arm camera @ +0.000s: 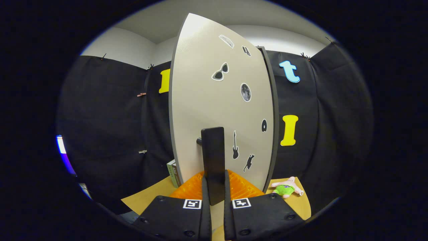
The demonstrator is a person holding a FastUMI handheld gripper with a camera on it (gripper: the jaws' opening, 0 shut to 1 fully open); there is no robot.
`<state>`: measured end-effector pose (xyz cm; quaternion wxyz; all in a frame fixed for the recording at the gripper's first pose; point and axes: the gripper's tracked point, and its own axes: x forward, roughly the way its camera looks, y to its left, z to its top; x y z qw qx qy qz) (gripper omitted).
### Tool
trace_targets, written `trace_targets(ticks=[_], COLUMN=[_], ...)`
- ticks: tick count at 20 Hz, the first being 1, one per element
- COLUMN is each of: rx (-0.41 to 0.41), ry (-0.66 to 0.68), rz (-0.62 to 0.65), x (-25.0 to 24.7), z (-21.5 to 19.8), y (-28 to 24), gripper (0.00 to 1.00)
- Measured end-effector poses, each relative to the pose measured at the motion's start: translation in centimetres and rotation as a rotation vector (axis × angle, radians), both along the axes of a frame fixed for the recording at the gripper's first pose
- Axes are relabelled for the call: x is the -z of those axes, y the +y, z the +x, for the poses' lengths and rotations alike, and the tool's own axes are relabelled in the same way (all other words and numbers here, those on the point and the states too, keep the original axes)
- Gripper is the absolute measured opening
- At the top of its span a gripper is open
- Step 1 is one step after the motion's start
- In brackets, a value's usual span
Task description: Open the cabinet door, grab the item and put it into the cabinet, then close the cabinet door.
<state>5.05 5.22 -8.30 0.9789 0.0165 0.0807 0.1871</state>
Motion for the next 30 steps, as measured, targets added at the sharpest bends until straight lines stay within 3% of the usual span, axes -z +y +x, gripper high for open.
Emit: trace_targets(ticks=[6,19,24,30], rx=[-0.004,0.152,0.137,0.213], ry=[-0.007,-0.047,-0.034,-0.07], rz=[-0.017,-0.03,0.022,-0.01], x=[-0.2,-0.7,-0.8,-1.5], z=[-0.5,0.6,-0.1,-1.4], y=[-2.4,-7.3,-7.1,-7.4], gripper=[0.18,0.17,0.13,0.13])
